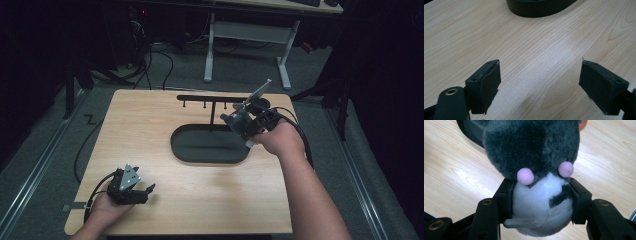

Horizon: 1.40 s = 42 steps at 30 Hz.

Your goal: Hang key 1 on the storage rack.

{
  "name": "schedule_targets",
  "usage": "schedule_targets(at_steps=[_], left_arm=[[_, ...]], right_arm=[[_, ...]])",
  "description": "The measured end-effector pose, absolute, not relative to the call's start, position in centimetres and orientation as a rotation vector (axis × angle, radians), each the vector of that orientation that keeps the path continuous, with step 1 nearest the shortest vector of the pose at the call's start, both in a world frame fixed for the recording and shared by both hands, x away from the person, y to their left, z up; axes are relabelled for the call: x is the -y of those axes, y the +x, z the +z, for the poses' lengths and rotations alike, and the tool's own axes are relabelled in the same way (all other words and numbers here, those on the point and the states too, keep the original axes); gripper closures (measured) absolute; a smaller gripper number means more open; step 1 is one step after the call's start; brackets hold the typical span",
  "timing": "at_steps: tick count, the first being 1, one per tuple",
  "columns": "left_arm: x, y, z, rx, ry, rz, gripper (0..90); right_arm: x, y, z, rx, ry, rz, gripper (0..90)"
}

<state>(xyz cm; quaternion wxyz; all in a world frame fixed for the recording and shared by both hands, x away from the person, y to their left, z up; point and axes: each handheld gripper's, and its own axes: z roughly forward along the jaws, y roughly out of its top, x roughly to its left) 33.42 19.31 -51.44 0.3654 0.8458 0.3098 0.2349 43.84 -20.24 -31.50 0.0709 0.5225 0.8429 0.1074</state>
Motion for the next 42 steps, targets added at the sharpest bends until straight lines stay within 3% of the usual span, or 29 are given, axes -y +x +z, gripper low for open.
schedule_targets(at_steps=[23,42], left_arm=[[-19.4,33.4,-51.4,-0.793,2.182,0.599,18.0],[-19.2,33.4,-51.6,-0.78,2.202,0.588,18.6]], right_arm=[[18.9,46.4,-30.5,-2.435,1.588,0.313,48.2],[18.9,46.4,-35.1,-2.481,1.562,0.186,48.0]])
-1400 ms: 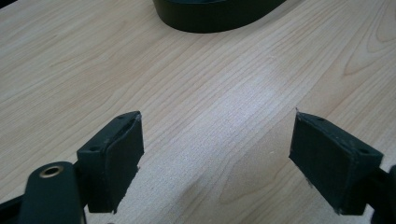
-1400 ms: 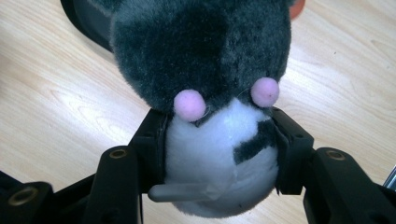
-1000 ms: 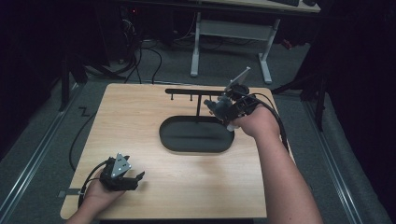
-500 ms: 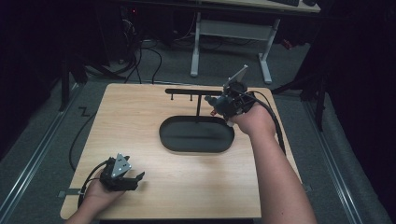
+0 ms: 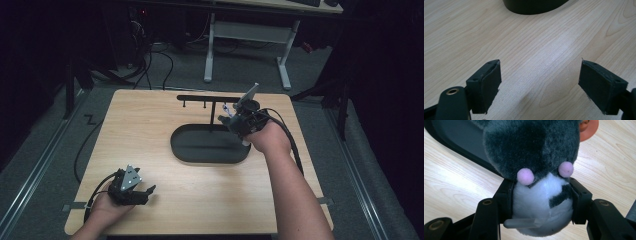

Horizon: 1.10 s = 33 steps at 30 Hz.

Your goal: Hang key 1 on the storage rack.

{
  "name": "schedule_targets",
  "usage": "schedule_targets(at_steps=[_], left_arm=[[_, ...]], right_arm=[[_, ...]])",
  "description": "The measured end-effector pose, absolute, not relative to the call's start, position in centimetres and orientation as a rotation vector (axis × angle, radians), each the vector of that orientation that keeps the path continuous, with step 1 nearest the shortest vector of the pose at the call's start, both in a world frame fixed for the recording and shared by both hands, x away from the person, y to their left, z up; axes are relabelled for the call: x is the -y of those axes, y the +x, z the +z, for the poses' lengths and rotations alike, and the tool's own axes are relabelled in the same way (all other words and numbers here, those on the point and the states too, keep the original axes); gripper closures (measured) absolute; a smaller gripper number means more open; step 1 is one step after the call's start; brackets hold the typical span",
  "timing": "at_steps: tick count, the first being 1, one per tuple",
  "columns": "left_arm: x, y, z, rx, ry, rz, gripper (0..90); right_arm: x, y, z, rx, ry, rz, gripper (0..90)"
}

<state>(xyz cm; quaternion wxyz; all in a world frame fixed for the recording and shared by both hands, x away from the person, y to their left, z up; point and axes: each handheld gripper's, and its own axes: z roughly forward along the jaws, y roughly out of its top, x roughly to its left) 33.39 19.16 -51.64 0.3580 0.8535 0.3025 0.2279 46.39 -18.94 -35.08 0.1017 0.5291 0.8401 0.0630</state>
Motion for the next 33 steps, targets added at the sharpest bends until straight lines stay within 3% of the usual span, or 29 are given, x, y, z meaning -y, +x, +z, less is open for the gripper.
schedule_targets(at_steps=[14,17,21,33], left_arm=[[-19.1,33.4,-51.8,-0.775,2.218,0.577,18.7],[-19.1,33.4,-51.8,-0.775,2.219,0.575,18.7],[-19.1,33.4,-51.9,-0.771,2.223,0.566,18.9],[-18.9,33.4,-51.9,-0.766,2.228,0.566,18.9]], right_arm=[[17.9,47.4,-37.8,-2.49,1.581,0.197,46.6],[17.8,47.7,-38.1,-2.495,1.569,0.2,44.3],[17.6,47.8,-38.5,-2.487,1.602,0.217,33.9],[17.9,47.3,-38.8,-2.486,1.596,0.248,32.7]])
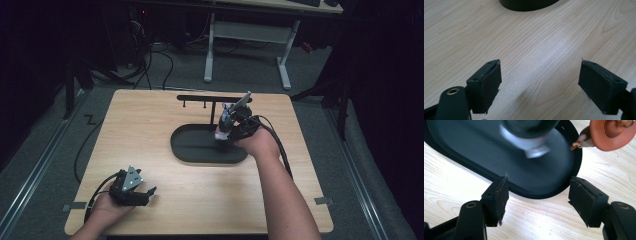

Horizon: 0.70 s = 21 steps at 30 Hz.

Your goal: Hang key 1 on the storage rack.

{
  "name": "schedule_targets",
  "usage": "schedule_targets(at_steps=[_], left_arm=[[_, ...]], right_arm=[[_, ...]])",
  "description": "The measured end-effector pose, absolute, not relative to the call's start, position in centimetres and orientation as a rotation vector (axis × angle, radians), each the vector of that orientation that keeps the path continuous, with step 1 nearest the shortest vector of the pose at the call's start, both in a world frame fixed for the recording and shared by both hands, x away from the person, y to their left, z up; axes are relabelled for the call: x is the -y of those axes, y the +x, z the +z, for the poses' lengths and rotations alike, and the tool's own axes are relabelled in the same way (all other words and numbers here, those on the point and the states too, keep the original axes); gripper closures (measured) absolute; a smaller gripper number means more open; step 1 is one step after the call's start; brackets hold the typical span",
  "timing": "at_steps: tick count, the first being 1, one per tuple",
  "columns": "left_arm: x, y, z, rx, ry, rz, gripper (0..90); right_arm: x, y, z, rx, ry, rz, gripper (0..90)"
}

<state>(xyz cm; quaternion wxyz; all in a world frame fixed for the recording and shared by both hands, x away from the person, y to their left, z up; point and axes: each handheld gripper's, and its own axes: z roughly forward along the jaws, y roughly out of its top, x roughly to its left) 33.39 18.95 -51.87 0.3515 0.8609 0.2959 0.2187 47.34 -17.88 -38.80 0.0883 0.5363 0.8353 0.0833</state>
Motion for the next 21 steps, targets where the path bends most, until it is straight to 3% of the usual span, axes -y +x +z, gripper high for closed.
schedule_targets(at_steps=[21], left_arm=[[-18.3,33.7,-52.0,-0.756,2.232,0.538,20.0]], right_arm=[[21.9,43.8,-41.6,-2.433,1.656,0.326,33.5]])
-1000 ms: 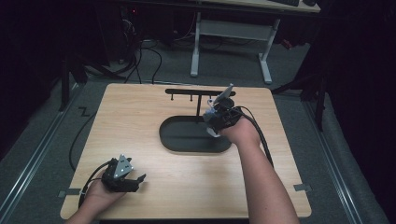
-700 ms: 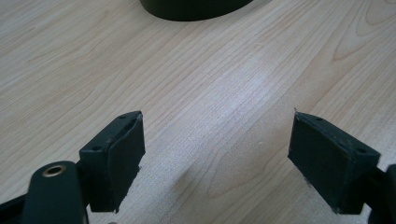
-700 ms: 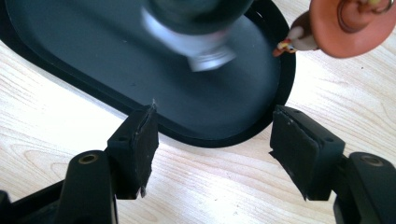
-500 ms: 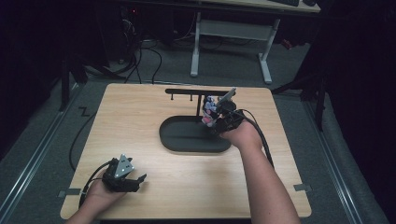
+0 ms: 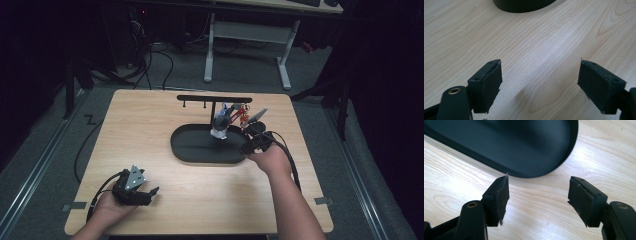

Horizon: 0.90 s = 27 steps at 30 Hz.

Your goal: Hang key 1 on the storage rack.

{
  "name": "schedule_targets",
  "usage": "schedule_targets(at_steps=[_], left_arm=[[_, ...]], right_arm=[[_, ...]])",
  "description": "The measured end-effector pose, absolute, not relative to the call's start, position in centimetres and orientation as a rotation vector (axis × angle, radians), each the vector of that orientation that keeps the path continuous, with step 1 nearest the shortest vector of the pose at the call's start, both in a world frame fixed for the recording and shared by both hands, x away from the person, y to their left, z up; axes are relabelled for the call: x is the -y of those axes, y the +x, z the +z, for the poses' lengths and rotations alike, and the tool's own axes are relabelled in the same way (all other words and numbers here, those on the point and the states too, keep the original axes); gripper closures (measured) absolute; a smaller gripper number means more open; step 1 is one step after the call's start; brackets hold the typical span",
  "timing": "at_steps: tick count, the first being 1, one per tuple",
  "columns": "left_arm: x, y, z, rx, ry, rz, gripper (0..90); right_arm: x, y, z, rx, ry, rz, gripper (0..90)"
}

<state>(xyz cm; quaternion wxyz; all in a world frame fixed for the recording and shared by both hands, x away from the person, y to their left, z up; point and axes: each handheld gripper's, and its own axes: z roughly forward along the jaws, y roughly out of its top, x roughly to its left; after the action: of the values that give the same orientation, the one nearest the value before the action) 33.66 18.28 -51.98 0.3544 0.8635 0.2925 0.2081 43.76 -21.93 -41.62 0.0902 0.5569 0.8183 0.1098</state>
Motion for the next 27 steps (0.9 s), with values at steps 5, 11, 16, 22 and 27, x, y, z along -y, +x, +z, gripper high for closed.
schedule_targets(at_steps=[5,11,16,22,27], left_arm=[[-18.2,33.7,-52.0,-0.76,2.233,0.53,20.3],[-18.0,33.7,-52.1,-0.752,2.238,0.528,20.5],[-17.8,33.6,-52.1,-0.745,2.234,0.523,20.6],[-17.7,33.4,-52.1,-0.752,2.219,0.493,20.6],[-17.5,33.2,-52.1,-0.741,2.212,0.466,20.4]], right_arm=[[23.1,42.4,-42.9,-2.415,1.663,0.371,32.5],[24.1,40.3,-44.8,-2.392,1.651,0.48,32.1],[24.6,38.3,-46.3,-2.334,1.612,0.626,31.3],[25.4,35.9,-48.3,-2.241,1.587,0.781,28.3],[26.0,33.8,-49.9,-2.181,1.561,0.944,26.3]])
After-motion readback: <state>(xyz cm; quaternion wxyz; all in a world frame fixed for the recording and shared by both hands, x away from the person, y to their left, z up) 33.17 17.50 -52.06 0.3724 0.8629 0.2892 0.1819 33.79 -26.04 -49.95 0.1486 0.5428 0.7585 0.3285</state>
